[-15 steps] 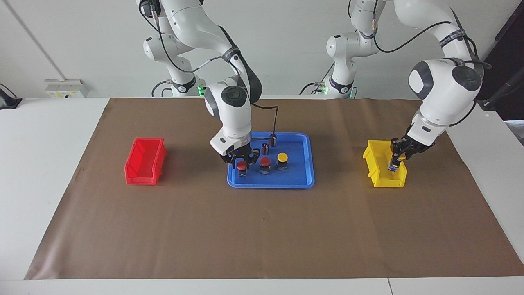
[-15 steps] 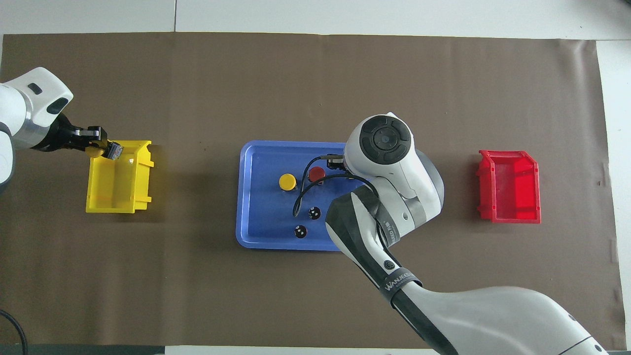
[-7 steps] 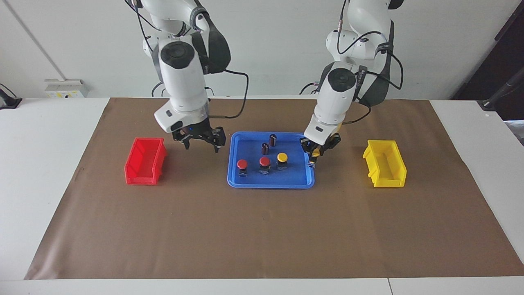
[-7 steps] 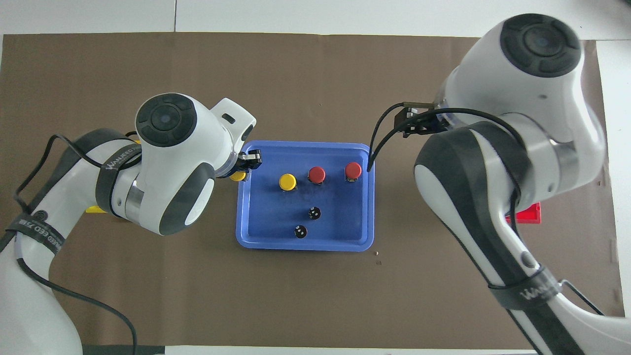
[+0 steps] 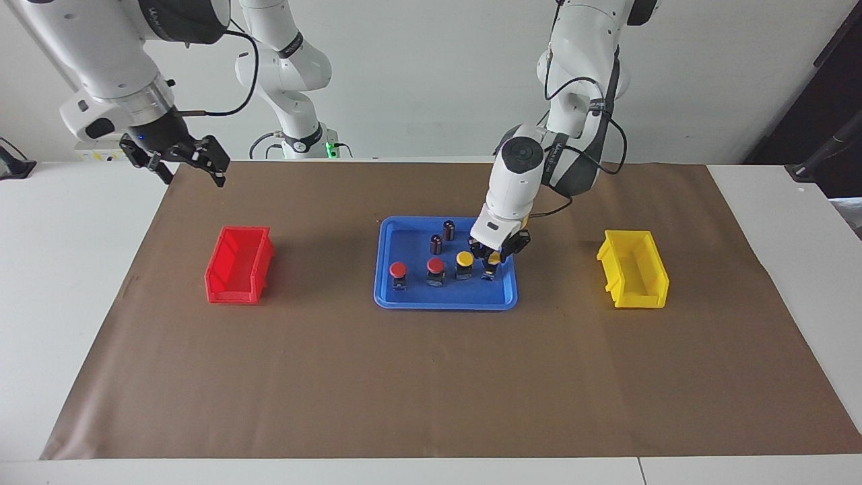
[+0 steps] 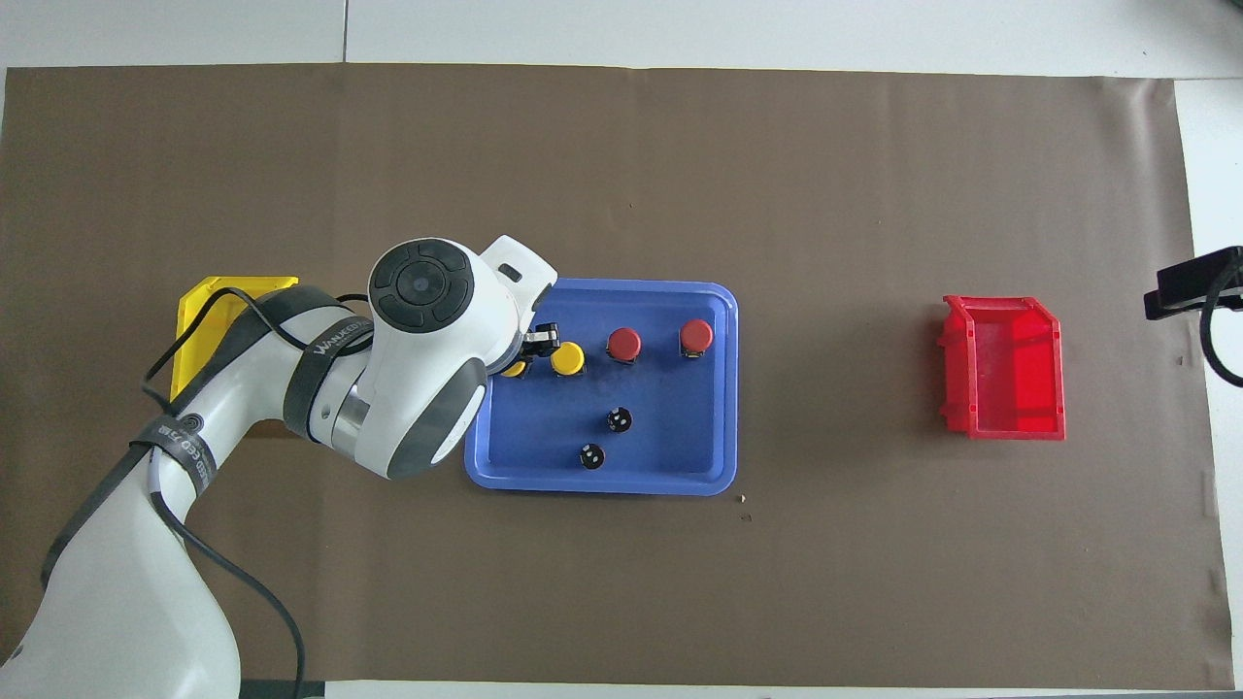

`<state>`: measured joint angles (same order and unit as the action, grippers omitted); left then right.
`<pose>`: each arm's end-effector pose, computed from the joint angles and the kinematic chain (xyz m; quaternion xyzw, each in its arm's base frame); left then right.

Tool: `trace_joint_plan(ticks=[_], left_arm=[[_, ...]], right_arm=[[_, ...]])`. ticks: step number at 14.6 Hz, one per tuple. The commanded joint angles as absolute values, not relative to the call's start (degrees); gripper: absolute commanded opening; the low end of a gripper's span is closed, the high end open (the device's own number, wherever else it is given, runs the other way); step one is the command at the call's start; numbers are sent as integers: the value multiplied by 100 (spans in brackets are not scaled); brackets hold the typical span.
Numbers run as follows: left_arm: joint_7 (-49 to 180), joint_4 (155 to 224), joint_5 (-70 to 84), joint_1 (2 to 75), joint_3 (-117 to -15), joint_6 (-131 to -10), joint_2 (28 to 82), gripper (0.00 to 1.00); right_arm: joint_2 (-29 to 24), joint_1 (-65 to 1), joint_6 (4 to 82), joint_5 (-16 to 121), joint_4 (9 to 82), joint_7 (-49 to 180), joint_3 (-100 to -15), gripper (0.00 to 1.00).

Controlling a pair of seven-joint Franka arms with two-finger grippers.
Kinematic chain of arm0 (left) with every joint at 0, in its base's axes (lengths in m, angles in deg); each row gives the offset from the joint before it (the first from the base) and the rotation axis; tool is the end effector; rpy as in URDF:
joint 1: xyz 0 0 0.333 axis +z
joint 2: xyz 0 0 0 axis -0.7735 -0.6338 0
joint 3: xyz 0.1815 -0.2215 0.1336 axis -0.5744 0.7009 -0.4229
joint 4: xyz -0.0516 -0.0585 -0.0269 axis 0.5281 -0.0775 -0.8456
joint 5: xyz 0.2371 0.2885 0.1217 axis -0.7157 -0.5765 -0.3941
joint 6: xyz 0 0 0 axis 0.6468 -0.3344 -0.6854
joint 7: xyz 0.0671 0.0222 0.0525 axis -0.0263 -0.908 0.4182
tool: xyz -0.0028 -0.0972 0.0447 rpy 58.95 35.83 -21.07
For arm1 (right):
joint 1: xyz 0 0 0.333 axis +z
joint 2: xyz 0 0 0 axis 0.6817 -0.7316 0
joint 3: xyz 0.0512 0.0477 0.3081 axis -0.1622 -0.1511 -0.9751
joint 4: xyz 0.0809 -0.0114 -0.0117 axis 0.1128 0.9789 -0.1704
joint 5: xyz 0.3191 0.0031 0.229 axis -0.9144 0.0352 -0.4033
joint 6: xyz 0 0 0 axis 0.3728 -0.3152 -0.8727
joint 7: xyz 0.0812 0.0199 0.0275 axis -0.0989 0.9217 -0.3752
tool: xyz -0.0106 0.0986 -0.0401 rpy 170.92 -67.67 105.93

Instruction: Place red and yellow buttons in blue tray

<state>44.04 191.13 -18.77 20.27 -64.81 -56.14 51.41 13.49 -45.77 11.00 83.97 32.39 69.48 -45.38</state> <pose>0.4984 -0.3407 0.3621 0.9997 0.0231 -0.0097 0.0029 0.5366 -0.0741 0.6240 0.9989 -0.0277 -0.0370 0.0019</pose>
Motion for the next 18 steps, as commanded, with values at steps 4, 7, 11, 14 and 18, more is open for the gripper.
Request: trace_joint_plan(ticks=[4, 7, 11, 14, 18], left_arm=[[4938, 17811, -1688, 2516, -6604, -3952, 5407, 100], [5773, 17282, -1345, 3280, -6604, -3134, 5504, 100], [6469, 16966, -1397, 4150, -6604, -2747, 5751, 100], [7801, 16640, -1501, 4442, -6656, -2280, 5751, 100], [8061, 16595, -1625, 4478, -6753, -2182, 6049, 100]], right_arm=[[1316, -4579, 1011, 8552, 3181, 6857, -4674, 100], [1351, -4509, 888, 8570, 3181, 6857, -4648, 100], [1324, -4438, 932, 8543, 3233, 6918, -4622, 100], [1333, -4412, 976, 8526, 3269, 6918, -4630, 100], [1342, -4368, 950, 8464, 3278, 6892, -4666, 100]])
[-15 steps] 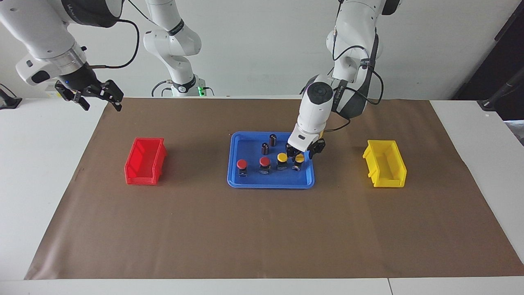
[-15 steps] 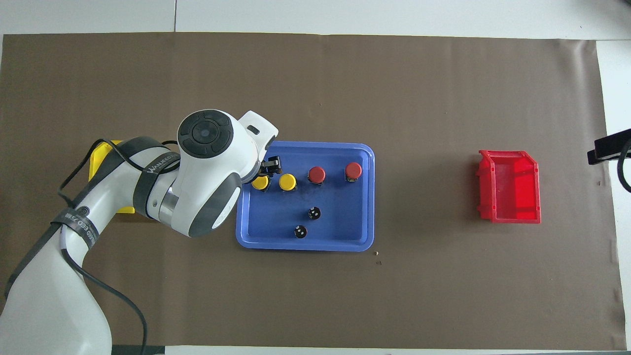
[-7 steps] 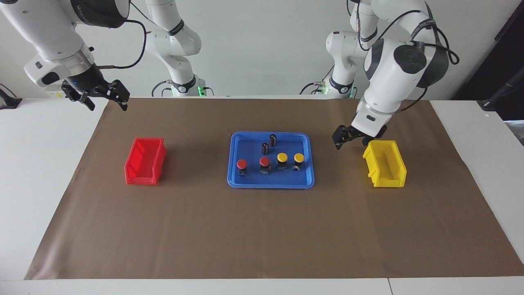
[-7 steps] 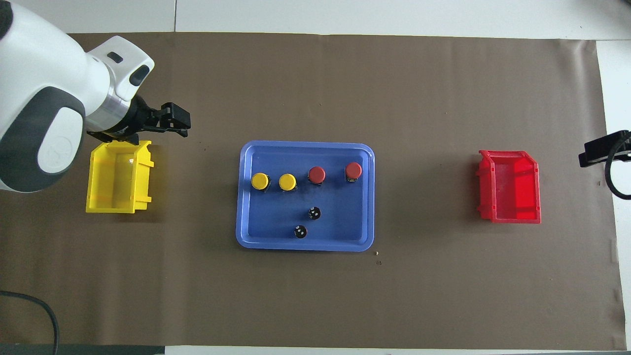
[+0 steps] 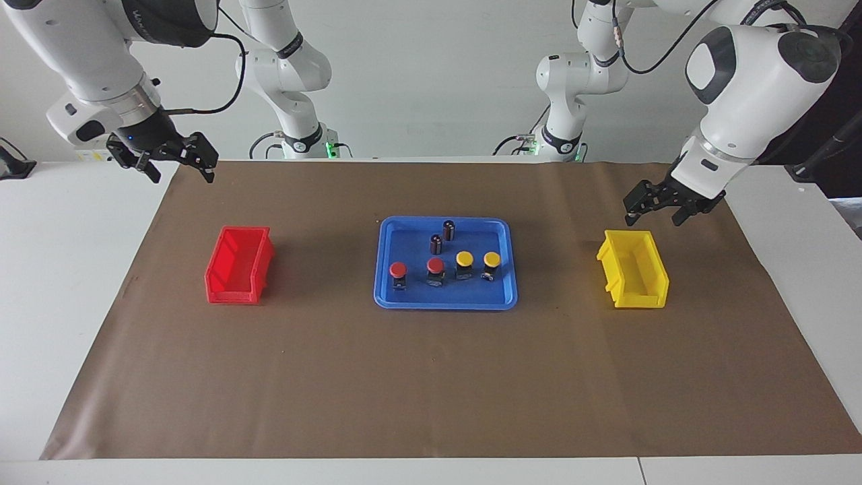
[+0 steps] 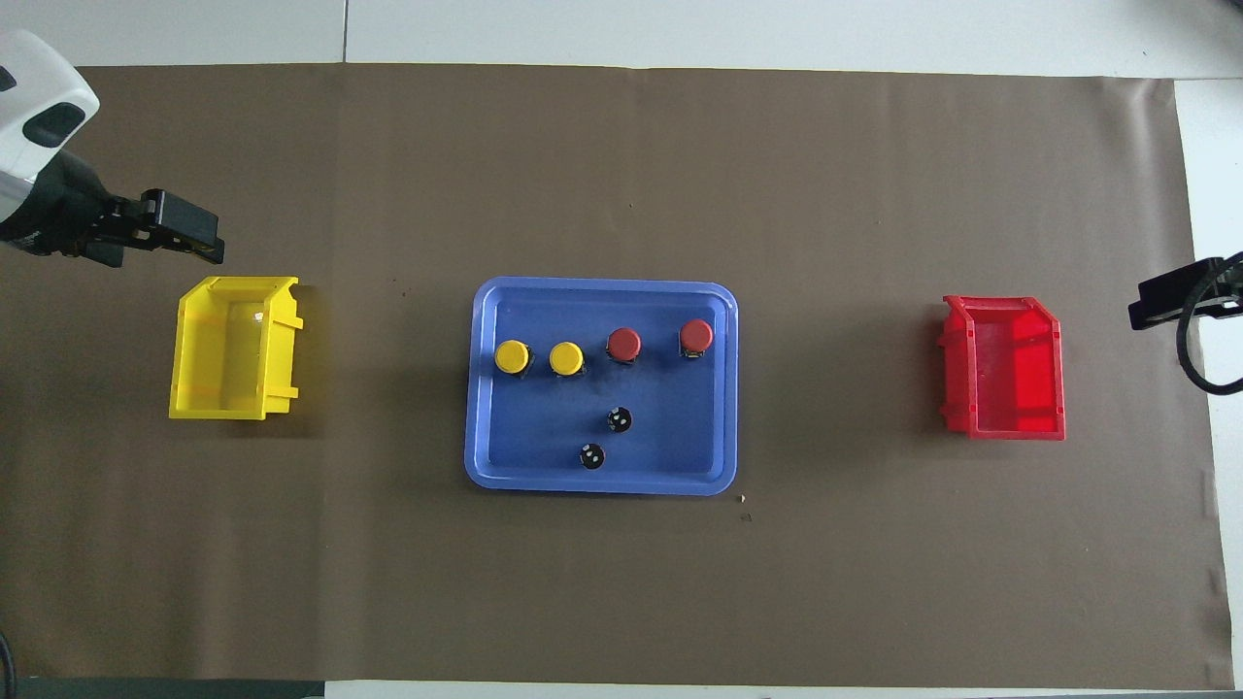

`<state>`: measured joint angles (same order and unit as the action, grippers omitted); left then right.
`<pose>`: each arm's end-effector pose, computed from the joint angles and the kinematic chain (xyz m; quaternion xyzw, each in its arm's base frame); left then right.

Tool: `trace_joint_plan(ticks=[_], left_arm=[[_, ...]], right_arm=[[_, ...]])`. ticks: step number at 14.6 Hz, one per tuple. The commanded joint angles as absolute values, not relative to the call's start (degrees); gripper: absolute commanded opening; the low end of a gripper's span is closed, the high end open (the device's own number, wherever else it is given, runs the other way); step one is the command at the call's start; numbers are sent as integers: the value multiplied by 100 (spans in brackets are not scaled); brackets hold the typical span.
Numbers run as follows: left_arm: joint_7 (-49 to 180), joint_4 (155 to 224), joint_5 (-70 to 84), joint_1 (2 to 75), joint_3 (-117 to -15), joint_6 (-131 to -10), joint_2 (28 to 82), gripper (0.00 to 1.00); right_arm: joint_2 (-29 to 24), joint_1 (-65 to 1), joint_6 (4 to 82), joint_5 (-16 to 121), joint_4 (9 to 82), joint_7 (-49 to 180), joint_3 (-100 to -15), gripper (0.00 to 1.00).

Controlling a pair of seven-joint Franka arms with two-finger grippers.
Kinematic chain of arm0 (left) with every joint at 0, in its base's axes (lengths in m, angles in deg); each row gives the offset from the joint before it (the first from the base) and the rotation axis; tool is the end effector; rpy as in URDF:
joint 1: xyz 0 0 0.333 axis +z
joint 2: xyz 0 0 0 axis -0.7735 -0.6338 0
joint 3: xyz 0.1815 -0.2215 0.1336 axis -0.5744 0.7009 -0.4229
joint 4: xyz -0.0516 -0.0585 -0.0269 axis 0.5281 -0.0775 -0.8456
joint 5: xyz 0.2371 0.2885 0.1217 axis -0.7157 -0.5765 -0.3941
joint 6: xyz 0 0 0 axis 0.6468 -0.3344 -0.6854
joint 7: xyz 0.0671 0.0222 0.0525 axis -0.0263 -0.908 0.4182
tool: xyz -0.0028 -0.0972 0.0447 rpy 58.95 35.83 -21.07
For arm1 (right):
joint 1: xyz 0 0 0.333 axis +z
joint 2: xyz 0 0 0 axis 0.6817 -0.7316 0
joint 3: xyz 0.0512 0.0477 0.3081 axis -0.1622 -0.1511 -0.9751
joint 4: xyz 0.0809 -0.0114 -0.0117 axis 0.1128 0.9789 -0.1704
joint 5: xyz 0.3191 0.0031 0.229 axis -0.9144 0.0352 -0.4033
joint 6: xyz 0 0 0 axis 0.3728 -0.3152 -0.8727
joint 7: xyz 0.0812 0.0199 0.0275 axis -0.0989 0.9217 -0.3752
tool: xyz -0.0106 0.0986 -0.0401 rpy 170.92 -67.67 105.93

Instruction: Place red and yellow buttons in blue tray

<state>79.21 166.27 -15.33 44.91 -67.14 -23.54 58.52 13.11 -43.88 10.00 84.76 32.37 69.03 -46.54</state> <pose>0.5848 -0.0828 0.5929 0.9983 -0.0480 -0.0145 0.0302 0.5396 -0.0468 0.6193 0.9987 0.0024 -0.0494 0.0090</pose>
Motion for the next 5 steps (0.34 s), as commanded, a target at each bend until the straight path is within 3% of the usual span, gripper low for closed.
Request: trace_joint_plan(ticks=[1, 5], left_arm=[[8061, 16595, -1634, 4478, -6745, -2165, 6050, 100], [8061, 16595, -1704, 4478, -6745, -1989, 6111, 100]], right_arm=[[1360, -4350, 897, 8464, 3321, 6892, -4674, 100], [1360, -4341, 914, 8464, 3339, 6892, -4683, 100]])
